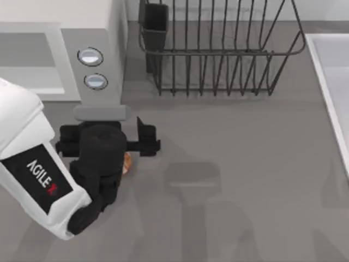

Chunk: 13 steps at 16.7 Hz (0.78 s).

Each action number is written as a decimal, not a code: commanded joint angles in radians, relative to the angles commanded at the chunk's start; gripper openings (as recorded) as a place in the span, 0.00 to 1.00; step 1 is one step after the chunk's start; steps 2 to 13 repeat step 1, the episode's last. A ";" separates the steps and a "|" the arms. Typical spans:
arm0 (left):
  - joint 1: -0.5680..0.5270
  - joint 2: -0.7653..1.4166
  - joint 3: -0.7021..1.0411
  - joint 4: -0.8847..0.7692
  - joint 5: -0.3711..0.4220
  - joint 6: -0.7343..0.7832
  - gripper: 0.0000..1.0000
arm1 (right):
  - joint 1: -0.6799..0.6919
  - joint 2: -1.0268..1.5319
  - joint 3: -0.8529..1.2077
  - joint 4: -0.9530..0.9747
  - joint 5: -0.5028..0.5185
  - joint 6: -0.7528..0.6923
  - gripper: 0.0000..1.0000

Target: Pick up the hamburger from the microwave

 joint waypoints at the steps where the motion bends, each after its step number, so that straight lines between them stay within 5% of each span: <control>1: 0.000 0.000 0.000 0.000 0.000 0.000 1.00 | 0.000 0.000 0.000 0.000 0.000 0.000 1.00; 13: 0.000 0.000 0.000 0.000 0.000 0.000 1.00 | 0.000 0.000 0.000 0.000 0.000 0.000 1.00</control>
